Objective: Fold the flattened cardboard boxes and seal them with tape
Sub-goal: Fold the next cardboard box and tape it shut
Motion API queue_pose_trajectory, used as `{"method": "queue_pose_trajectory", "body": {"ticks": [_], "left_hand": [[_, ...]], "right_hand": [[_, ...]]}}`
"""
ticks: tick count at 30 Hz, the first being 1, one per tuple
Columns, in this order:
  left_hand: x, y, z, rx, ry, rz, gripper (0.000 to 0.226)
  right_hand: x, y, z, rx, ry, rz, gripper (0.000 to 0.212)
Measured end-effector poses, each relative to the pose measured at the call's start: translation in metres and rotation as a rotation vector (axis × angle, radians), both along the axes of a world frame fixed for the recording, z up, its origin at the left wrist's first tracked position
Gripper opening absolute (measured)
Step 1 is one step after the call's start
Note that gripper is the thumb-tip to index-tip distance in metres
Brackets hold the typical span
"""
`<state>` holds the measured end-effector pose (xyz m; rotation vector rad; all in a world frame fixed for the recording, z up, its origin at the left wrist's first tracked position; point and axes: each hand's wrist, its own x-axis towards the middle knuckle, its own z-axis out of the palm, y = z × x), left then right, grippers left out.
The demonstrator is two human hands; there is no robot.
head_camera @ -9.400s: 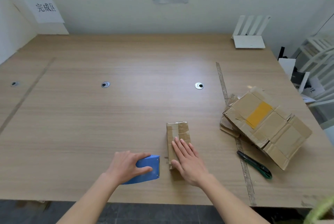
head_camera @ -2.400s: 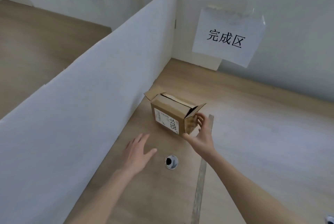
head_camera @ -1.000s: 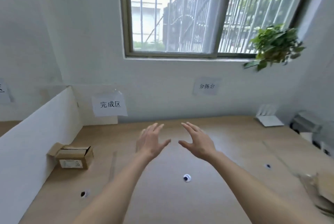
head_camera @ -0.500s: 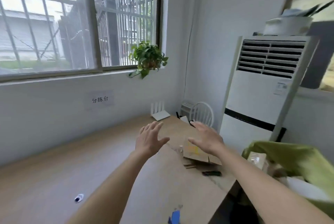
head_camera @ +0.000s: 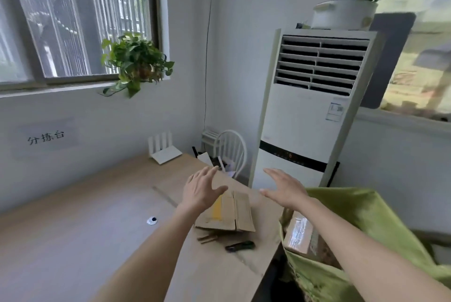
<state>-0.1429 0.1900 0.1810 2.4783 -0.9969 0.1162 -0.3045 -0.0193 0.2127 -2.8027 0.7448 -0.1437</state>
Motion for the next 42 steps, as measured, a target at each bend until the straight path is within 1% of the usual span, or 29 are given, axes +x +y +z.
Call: {"method": "queue_pose_trajectory", "body": {"ticks": [5, 13, 17, 20, 23, 27, 31, 33, 35, 39, 42], "left_hand": [[0.045, -0.050, -0.015, 0.006, 0.034, 0.026, 0.077], [0.111, -0.094, -0.072, 0.102, 0.115, 0.090, 0.079], [0.147, -0.120, -0.117, 0.157, 0.184, 0.152, 0.079], [0.175, -0.142, -0.153, 0.230, 0.231, 0.196, 0.079], [0.203, -0.168, -0.191, 0.295, 0.289, 0.251, 0.081], [0.232, -0.199, -0.249, 0.338, 0.400, 0.301, 0.083], [0.249, -0.210, -0.300, 0.401, 0.468, 0.335, 0.083], [0.256, -0.212, -0.317, 0.389, 0.506, 0.379, 0.085], [0.259, -0.214, -0.331, 0.362, 0.554, 0.423, 0.087], [0.261, -0.220, -0.345, 0.306, 0.605, 0.510, 0.091], [0.256, -0.217, -0.340, 0.275, 0.603, 0.568, 0.093]], "right_hand": [[0.055, -0.045, -0.011, 0.054, -0.025, 0.009, 0.076], [0.136, -0.097, -0.075, 0.201, 0.047, 0.072, 0.079], [0.182, -0.133, -0.126, 0.274, 0.119, 0.104, 0.079], [0.217, -0.162, -0.176, 0.324, 0.166, 0.101, 0.078], [0.254, -0.185, -0.229, 0.375, 0.257, 0.105, 0.080], [0.293, -0.211, -0.297, 0.510, 0.304, 0.055, 0.085], [0.307, -0.230, -0.357, 0.646, 0.334, -0.058, 0.096], [0.307, -0.234, -0.381, 0.738, 0.344, -0.140, 0.105], [0.305, -0.235, -0.397, 0.809, 0.354, -0.179, 0.111], [0.308, -0.236, -0.405, 0.861, 0.297, -0.204, 0.113], [0.313, -0.232, -0.397, 0.863, 0.266, -0.218, 0.117]]}}
